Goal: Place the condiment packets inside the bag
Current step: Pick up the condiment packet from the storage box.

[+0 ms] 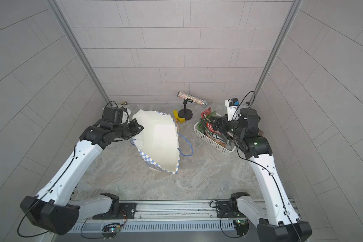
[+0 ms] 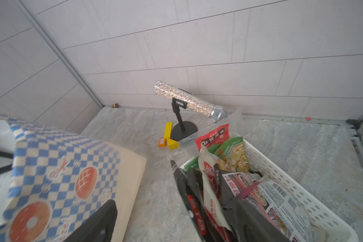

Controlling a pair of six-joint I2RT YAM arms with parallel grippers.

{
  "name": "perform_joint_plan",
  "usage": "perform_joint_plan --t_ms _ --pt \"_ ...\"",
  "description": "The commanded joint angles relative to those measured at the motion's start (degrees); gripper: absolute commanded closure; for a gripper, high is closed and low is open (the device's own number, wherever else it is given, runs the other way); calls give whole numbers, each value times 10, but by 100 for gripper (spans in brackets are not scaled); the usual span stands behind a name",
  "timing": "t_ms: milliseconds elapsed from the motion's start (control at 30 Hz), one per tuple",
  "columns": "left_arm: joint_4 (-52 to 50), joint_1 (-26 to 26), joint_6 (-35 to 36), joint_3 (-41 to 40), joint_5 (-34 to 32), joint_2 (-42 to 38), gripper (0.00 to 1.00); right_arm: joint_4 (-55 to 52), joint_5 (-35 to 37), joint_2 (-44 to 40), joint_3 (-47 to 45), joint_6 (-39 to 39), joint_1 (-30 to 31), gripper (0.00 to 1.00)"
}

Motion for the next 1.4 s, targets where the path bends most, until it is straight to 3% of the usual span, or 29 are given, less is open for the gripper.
perform_joint_plan --t_ms 0,100,300,533,967,1200,1367 --pt "-13 3 36 -13 32 -13 100 -82 50 4 -14 -37 15 8" --pt "-12 4 44 -20 27 -19 100 -114 77 17 -13 -44 15 10" --pt "-10 4 49 -35 10 -24 100 -164 23 11 -24 -15 34 13" --pt "-10 4 54 -34 9 -16 100 -172 24 -16 -72 2 35 14" --pt "-2 5 52 -40 19 -5 100 4 186 50 -139 -7 33 13" --pt "-6 9 55 -37 35 4 100 129 168 106 -167 -19 32 16" --pt "-20 10 64 -24 25 1 100 161 119 148 -171 -34 31 33"
